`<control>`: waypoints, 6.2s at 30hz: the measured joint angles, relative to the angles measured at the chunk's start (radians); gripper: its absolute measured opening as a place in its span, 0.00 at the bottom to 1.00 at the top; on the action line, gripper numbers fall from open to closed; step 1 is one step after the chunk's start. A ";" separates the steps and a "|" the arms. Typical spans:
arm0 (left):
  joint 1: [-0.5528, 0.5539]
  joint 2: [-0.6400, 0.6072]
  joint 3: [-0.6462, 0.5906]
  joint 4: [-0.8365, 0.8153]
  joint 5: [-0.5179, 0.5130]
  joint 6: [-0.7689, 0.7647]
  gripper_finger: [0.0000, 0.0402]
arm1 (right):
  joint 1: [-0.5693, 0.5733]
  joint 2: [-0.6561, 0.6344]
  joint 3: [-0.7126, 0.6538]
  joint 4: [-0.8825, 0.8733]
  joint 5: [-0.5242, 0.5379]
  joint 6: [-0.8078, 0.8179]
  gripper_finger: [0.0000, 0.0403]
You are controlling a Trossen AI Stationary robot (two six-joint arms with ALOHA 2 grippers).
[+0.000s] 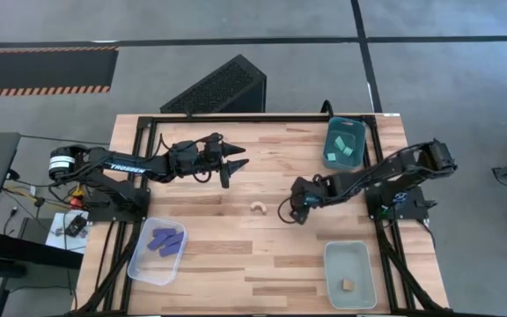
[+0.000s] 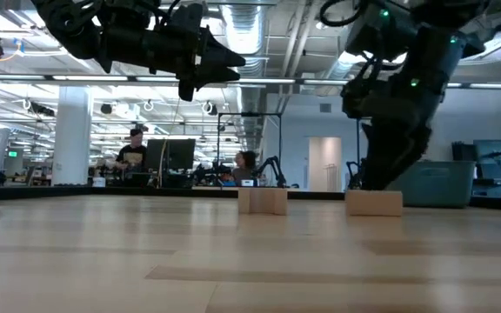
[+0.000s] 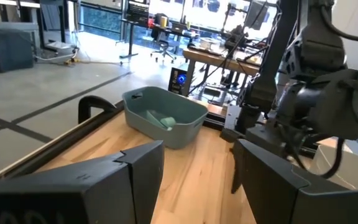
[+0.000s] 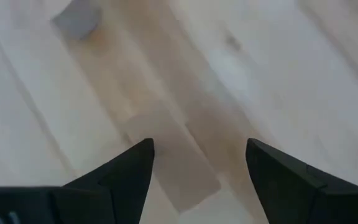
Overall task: Sort & place blocks by color
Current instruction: Put the bottom brown block into the gray bin
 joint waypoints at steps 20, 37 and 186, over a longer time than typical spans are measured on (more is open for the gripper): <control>-0.045 0.000 -0.001 -0.063 -0.033 -0.069 0.47 | -0.002 -0.033 0.044 -0.019 -0.032 -0.295 0.67; -0.069 0.000 -0.001 -0.323 -0.053 -0.207 0.47 | -0.044 -0.027 0.014 0.026 -0.159 -0.269 0.67; -0.087 0.161 0.269 -0.220 0.056 -0.602 0.26 | 0.026 -0.029 0.421 -0.549 0.207 0.009 0.63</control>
